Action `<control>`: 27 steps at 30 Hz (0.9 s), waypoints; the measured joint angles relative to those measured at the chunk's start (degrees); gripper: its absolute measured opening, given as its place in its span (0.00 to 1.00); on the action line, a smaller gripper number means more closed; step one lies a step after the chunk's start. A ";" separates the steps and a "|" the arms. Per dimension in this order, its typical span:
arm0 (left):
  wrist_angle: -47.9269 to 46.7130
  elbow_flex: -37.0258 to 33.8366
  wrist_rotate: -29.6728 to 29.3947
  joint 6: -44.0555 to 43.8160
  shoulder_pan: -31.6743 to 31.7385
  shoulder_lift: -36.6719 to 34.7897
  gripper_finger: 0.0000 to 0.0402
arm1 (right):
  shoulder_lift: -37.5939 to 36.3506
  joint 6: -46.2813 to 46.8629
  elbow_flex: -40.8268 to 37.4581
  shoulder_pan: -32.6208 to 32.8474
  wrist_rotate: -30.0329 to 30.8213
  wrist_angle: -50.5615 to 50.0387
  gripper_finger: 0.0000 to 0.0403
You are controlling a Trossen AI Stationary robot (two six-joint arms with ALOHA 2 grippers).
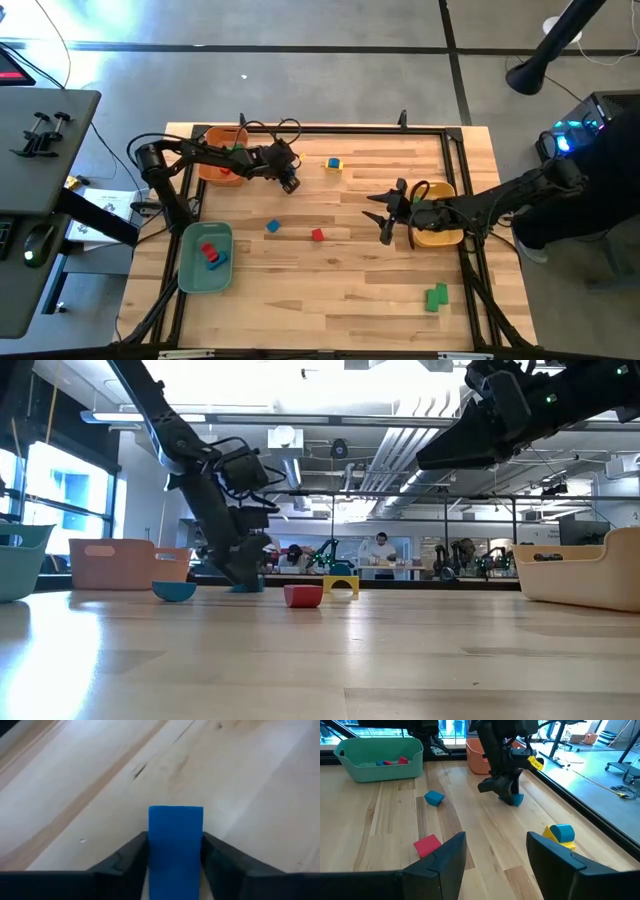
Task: Sort blocks by size
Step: Put the blue triangle block into the orange bin
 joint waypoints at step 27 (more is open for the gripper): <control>-20.10 0.06 -36.42 1.96 -6.52 -32.75 0.23 | 0.02 0.48 0.00 0.00 0.14 -0.19 0.51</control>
